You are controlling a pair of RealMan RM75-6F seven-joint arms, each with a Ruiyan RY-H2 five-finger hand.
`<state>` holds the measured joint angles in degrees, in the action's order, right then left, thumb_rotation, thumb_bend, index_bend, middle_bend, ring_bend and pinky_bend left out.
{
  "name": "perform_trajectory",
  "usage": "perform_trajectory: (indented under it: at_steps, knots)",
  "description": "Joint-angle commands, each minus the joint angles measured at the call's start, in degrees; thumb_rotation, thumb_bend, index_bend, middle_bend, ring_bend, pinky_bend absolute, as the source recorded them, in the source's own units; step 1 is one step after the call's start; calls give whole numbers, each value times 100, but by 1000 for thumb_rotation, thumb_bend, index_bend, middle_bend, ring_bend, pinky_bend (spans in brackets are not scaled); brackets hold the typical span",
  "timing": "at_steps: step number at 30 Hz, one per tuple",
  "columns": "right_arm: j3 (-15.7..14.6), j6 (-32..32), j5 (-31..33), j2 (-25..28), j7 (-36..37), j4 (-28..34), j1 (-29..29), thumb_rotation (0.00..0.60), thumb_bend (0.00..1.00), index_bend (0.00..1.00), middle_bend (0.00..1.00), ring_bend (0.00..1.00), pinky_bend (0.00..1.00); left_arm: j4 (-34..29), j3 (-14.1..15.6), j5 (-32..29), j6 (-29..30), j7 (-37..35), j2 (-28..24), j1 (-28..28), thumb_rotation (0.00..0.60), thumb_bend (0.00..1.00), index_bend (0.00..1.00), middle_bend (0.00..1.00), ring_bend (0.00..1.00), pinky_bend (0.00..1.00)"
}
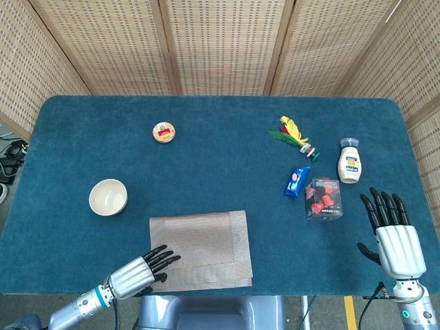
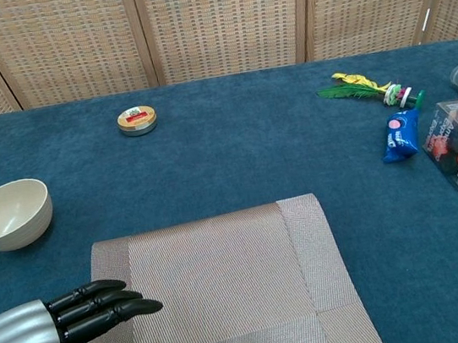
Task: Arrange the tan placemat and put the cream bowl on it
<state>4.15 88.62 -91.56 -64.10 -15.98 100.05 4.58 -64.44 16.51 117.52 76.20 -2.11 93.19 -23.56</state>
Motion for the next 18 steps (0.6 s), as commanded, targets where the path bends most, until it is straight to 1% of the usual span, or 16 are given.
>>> perform_trajectory:
  at_steps: [1, 13, 18]
  knots:
    - [-5, -5, -3, 1, -1, 1, 1, 600, 0, 0, 0, 0, 0, 27, 10, -8, 18, 9, 13, -4, 600, 242, 455, 0, 0, 0]
    - [-6, -3, -2, 1, -1, 1, 1, 600, 0, 0, 0, 0, 0, 74, 23, -95, -1, 1, 98, -51, 600, 243, 456, 0, 0, 0]
    - [-8, -6, -3, 0, 3, 2, 3, 600, 0, 0, 0, 0, 0, 83, 32, -127, -49, 17, 142, -70, 600, 335, 456, 0, 0, 0]
